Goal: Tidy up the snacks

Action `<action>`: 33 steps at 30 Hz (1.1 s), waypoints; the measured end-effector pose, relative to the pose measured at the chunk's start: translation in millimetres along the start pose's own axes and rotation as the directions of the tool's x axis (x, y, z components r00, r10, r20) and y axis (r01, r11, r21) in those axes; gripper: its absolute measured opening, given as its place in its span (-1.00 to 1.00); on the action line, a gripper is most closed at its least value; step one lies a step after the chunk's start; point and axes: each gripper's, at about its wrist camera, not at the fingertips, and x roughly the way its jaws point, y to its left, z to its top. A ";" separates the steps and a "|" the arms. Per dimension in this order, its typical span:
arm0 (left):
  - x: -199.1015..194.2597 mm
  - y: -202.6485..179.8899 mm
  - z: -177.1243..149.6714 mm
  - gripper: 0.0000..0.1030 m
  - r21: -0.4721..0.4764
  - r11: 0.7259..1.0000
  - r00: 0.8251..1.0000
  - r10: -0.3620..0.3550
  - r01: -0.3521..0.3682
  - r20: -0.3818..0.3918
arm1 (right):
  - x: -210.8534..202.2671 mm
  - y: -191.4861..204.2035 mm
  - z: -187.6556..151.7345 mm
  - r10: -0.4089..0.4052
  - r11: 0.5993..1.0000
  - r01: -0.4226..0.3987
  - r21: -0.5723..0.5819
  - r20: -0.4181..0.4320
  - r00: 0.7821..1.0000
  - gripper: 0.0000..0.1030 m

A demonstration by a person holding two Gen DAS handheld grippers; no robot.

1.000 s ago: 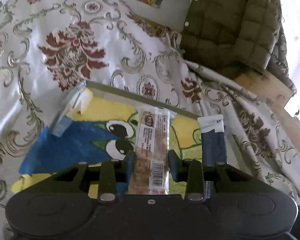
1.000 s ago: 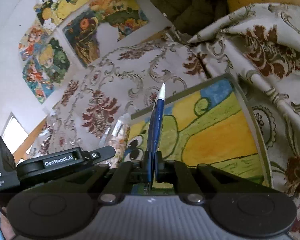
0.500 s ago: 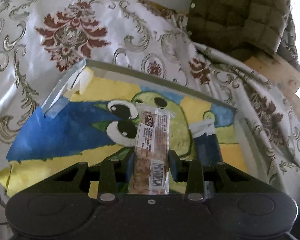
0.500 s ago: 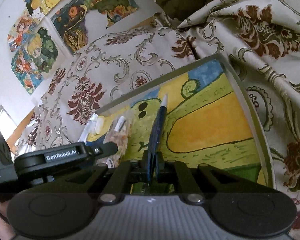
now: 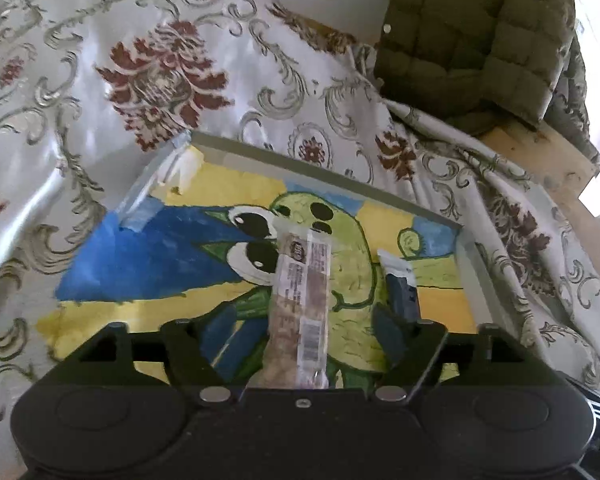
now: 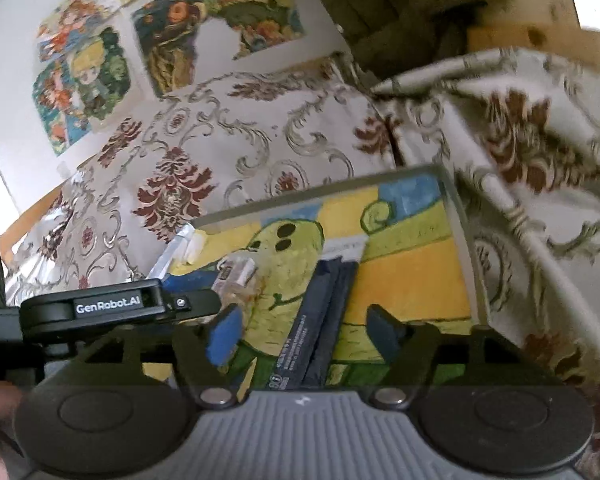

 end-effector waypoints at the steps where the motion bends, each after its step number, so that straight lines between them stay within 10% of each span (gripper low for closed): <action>1: -6.3 1.2 0.0 0.75 -0.006 1.000 1.000 0.008 -0.007 0.019 | -5.8 2.8 -0.5 -0.006 1.000 0.006 -0.017 0.012 1.000 0.64; 5: -39.0 4.2 0.5 0.87 -0.020 0.999 0.993 0.030 -0.028 0.111 | -33.0 10.0 -3.8 0.004 0.999 -0.001 -0.047 0.076 0.997 1.00; 18: -145.0 -25.2 -49.9 0.98 0.133 0.986 0.938 0.048 -0.099 0.343 | -134.5 12.6 -21.3 0.023 0.998 -0.033 0.045 0.199 0.980 1.00; 33: -250.5 -40.4 -160.5 0.98 0.096 0.964 0.916 0.201 -0.248 0.348 | -249.5 39.3 -90.0 -0.047 0.998 0.059 -0.035 0.271 0.961 1.00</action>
